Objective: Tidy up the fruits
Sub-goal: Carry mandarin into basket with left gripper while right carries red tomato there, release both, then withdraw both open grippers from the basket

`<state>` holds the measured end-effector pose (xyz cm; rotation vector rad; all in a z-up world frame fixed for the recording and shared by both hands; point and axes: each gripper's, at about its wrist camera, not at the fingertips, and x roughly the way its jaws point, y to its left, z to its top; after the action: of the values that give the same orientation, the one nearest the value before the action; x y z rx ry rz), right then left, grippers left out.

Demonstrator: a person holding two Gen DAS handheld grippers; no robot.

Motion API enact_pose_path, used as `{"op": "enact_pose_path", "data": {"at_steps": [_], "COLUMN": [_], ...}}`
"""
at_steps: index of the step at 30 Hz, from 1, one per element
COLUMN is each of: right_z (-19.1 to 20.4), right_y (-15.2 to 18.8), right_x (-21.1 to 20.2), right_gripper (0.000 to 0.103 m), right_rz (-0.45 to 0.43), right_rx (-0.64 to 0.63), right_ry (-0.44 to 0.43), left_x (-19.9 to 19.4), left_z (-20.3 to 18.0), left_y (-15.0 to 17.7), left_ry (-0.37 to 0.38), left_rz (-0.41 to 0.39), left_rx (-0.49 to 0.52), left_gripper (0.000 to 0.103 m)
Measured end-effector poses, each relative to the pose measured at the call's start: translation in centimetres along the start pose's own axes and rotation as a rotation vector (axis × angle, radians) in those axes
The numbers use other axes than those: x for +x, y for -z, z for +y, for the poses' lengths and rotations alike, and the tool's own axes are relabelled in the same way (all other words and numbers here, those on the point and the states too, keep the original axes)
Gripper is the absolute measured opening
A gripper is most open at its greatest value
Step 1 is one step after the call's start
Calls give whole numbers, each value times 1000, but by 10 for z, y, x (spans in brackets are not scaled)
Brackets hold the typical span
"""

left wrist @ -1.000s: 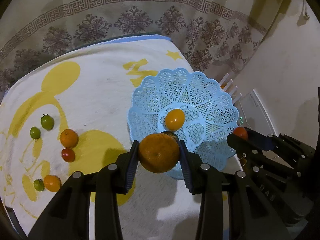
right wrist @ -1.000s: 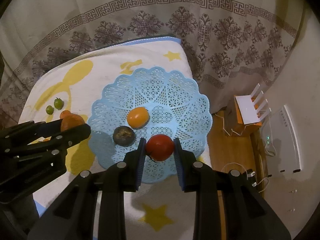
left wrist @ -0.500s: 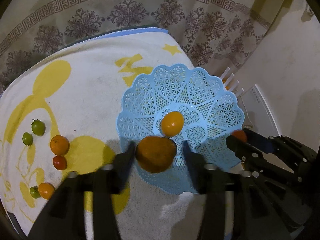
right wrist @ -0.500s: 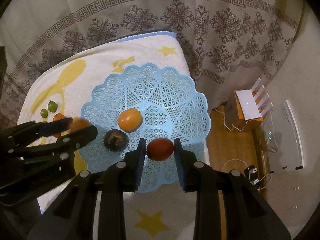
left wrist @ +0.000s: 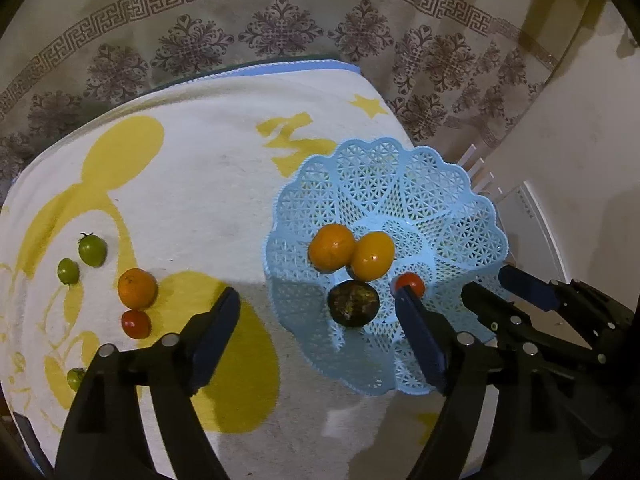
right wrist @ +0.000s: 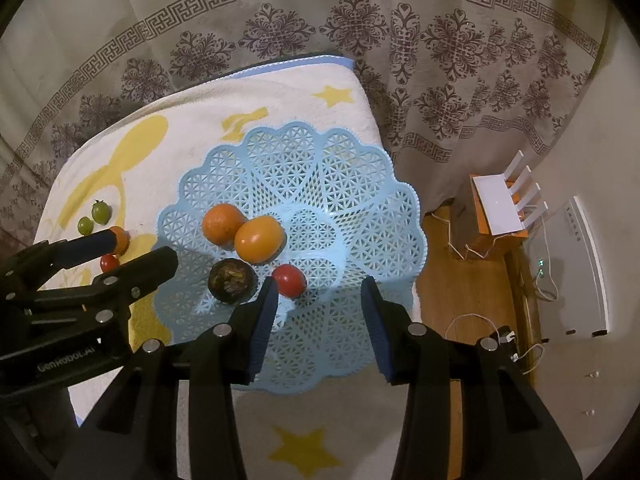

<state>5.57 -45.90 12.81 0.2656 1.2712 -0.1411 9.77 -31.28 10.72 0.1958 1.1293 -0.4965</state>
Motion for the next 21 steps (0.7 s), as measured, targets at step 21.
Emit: {"op": "enact_pose_path", "data": {"at_steps": [21], "right_z": [16], "right_y": [7], "right_x": [-9], "right_gripper": [53], "right_rz": [-3], "right_rx": [-15], "right_ry": [8], "left_x": [-10], "left_z": [25], "left_y": [17], "left_ry": [-38], "left_rz": [36], "left_rx": [-56], "left_gripper": [84]}}
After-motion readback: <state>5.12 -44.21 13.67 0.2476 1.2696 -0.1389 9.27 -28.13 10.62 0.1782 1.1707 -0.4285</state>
